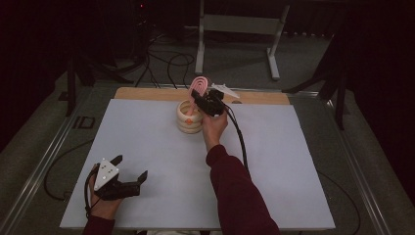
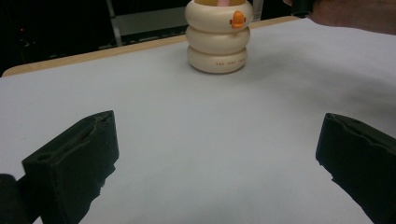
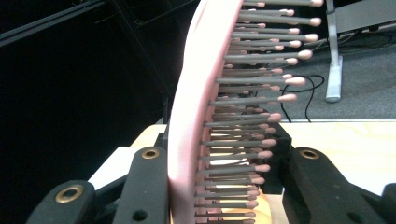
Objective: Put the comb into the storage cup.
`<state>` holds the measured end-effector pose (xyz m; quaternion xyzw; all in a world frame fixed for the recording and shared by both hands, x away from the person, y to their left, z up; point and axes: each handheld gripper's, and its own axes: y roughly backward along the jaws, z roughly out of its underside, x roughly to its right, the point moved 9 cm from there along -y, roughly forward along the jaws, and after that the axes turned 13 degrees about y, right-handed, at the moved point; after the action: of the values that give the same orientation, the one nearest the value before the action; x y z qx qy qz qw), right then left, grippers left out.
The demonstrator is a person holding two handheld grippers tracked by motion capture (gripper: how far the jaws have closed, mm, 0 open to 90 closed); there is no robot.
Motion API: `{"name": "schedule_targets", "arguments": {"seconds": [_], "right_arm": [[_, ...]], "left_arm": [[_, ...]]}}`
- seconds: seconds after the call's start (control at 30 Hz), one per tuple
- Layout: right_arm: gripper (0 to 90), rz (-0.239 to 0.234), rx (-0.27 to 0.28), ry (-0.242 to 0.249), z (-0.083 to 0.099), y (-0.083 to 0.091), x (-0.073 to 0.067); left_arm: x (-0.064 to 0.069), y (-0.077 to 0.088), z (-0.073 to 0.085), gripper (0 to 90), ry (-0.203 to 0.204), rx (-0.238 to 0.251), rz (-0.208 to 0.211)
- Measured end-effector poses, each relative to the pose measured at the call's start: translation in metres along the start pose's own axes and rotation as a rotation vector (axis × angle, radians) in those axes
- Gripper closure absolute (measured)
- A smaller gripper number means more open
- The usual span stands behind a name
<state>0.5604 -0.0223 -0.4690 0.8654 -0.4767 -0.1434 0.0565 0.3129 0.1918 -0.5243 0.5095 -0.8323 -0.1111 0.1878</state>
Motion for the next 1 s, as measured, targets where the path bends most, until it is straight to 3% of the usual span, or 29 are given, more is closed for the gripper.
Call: {"name": "schedule_targets", "arguments": {"seconds": [0.37,1.0], "right_arm": [[63.4,-0.012,-0.003,-0.009,0.004,-0.001,0.0],[62.3,0.014,-0.025,-0.008,0.007,0.003,0.01]], "left_arm": [[0.0,0.0,0.0,0.0,0.0,0.0,0.001],[0.001,-0.001,0.0,0.0,-0.005,-0.003,0.002]]}}
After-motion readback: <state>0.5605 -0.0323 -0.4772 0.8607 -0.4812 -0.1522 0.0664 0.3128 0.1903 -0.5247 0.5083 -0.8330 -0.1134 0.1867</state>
